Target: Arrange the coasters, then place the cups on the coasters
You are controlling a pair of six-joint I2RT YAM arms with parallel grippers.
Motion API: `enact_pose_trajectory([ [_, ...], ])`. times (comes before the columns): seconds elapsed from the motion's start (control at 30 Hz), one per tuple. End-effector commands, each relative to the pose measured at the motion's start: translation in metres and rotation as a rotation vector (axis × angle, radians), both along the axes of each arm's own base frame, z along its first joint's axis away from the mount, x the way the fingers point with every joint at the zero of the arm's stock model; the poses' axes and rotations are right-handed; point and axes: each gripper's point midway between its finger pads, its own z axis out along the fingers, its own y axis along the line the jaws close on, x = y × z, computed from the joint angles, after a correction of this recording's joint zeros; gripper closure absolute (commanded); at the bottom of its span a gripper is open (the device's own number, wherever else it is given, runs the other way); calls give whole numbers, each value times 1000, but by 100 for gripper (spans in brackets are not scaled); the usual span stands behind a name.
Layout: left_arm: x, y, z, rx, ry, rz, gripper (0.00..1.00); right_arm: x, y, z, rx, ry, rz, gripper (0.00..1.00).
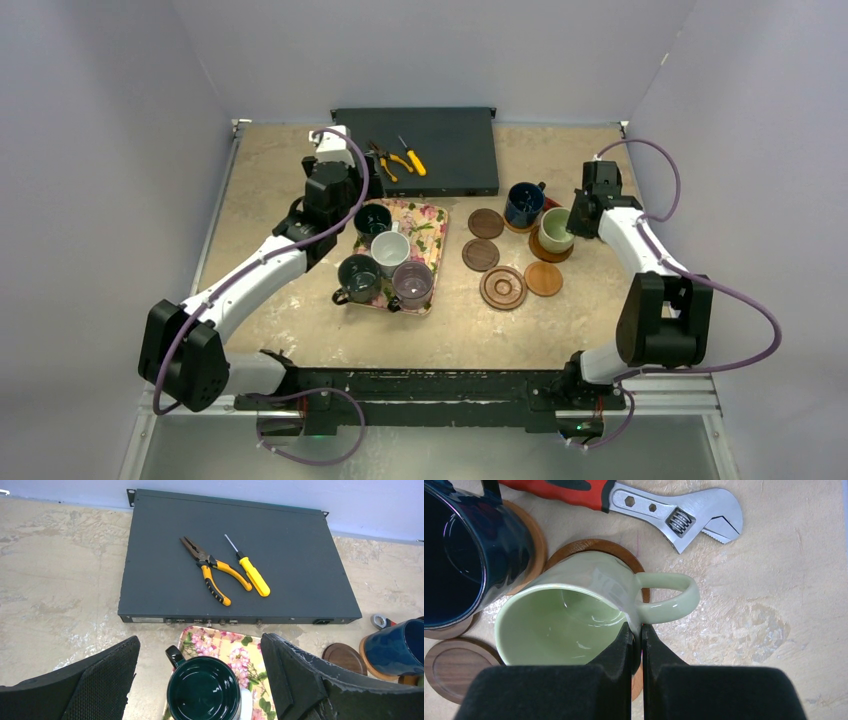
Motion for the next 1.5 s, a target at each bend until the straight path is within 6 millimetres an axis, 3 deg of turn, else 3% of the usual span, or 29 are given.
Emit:
enact_pose_trajectory([
  [0.0, 5, -3, 13, -31, -31, -5, 10, 27, -4, 34, -14, -121, 0, 100],
  [1.07, 5, -6, 11, -36, -25, -17, 10, 23, 3, 23, 24, -40, 23, 100],
  [1.47, 6, -6, 11, -35, -23, -16, 10, 20, -6, 12, -14, 7, -19, 100],
])
